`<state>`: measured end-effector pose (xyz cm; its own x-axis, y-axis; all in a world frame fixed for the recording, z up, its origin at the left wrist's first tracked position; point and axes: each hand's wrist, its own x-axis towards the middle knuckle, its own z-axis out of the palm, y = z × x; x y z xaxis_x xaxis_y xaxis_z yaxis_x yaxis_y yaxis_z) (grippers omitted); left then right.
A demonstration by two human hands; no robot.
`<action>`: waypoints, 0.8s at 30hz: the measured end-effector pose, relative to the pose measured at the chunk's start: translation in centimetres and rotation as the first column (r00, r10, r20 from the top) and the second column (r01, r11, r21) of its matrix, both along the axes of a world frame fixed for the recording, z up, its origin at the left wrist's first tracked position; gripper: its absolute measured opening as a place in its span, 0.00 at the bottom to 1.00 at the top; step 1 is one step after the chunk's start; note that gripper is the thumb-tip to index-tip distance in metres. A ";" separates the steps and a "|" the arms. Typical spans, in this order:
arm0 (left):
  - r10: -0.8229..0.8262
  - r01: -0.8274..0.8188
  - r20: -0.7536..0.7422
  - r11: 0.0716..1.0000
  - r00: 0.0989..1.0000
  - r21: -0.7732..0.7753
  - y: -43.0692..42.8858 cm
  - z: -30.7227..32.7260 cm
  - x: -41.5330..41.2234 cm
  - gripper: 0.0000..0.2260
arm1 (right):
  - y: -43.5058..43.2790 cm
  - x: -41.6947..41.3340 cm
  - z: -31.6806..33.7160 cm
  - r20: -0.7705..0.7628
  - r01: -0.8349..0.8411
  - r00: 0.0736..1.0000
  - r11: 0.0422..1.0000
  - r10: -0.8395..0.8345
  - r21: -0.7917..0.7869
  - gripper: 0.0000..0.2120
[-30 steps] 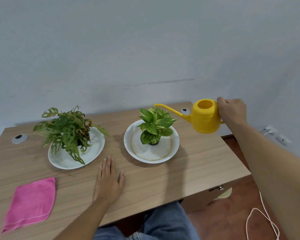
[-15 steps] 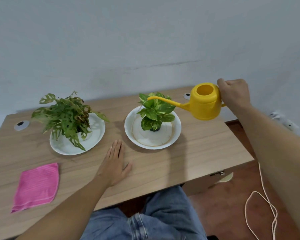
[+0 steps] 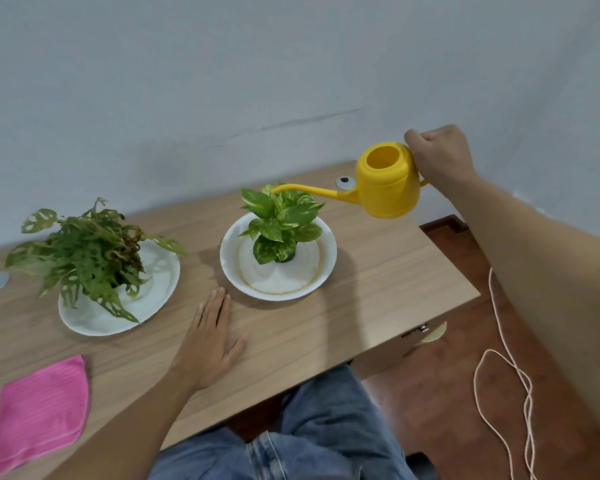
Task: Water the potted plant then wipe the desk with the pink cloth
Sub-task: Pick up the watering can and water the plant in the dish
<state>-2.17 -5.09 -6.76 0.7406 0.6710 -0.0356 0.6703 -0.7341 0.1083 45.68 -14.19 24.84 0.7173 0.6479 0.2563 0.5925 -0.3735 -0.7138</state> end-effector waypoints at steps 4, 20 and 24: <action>0.007 -0.007 0.007 1.000 1.000 0.001 -0.2 0.2 0.0 0.42 | 1.1 -0.3 0.2 0.019 -0.047 0.999 0.999 0.047 0.000 0.24; 0.020 -0.018 0.055 0.999 0.998 -0.029 -0.1 -0.4 -0.1 0.42 | 0.7 0.4 0.1 -0.009 -0.106 0.994 0.994 0.106 0.021 0.25; 0.022 -0.020 0.059 0.999 0.998 -0.034 -0.3 -0.2 -0.2 0.42 | -0.3 1.1 -1.0 -0.017 -0.074 0.997 0.997 0.074 0.011 0.23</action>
<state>-2.34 -5.39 -7.01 0.7276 0.6858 -0.0142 0.6774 -0.7151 0.1724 46.75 -14.48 23.88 0.6716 0.6969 0.2514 0.6060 -0.3215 -0.7276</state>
